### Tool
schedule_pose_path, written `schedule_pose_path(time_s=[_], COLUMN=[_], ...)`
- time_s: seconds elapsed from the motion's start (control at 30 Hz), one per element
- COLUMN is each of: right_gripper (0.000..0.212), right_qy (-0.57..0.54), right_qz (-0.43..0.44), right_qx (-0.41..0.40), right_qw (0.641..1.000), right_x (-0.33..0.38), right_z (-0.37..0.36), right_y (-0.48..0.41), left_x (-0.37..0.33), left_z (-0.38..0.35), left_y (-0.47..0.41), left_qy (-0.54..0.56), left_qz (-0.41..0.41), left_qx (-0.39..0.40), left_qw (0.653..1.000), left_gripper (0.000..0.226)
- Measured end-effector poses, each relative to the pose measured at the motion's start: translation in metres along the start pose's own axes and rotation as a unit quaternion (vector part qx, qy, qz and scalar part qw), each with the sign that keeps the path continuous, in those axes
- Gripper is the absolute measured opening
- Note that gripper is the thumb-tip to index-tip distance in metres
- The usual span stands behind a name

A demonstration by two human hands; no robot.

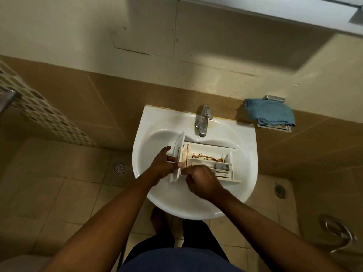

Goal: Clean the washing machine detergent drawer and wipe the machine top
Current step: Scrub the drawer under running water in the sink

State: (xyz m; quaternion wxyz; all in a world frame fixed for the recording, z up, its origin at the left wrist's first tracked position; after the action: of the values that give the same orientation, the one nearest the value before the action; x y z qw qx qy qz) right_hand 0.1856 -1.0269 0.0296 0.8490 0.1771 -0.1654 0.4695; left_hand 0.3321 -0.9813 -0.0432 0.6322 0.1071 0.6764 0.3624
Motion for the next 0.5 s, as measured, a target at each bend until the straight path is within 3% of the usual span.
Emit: schedule_pose_path(time_s=[0.07, 0.23, 0.37, 0.5], right_gripper=[0.025, 0.057, 0.044, 0.033], right_qy=[-0.01, 0.054, 0.076, 0.023], right_qz=[-0.021, -0.023, 0.061, 0.0], right_qx=[-0.001, 0.01, 0.014, -0.022], right_qw=[1.0, 0.998, 0.995, 0.999], right_x=[-0.011, -0.02, -0.008, -0.02], right_z=[0.007, -0.012, -0.014, 0.011], right_y=[-0.023, -0.02, 0.023, -0.002], left_x=[0.0, 0.0, 0.0, 0.001], left_z=[0.0, -0.002, -0.001, 0.0], left_y=[0.0, 0.0, -0.001, -0.001], left_qy=[0.008, 0.008, -0.003, 0.004], left_qz=[0.003, 0.005, 0.001, 0.004], left_qx=[-0.005, -0.005, 0.001, 0.001], left_qw=[1.0, 1.0, 1.0, 1.0], left_gripper=[0.1, 0.099, 0.1, 0.1])
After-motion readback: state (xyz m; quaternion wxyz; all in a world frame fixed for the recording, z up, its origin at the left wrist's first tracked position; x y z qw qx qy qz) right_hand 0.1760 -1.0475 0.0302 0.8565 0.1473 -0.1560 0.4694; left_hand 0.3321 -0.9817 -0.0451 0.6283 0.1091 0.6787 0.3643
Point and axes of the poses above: each hand's wrist, its own y-axis away from the middle knuckle, its own z-axis out of the back of the hand, x = y × z, the point moved 6 cm from there along -y, towards the middle knuckle, and after that the axes turned 1 degree about y, right-handed, at the moved point
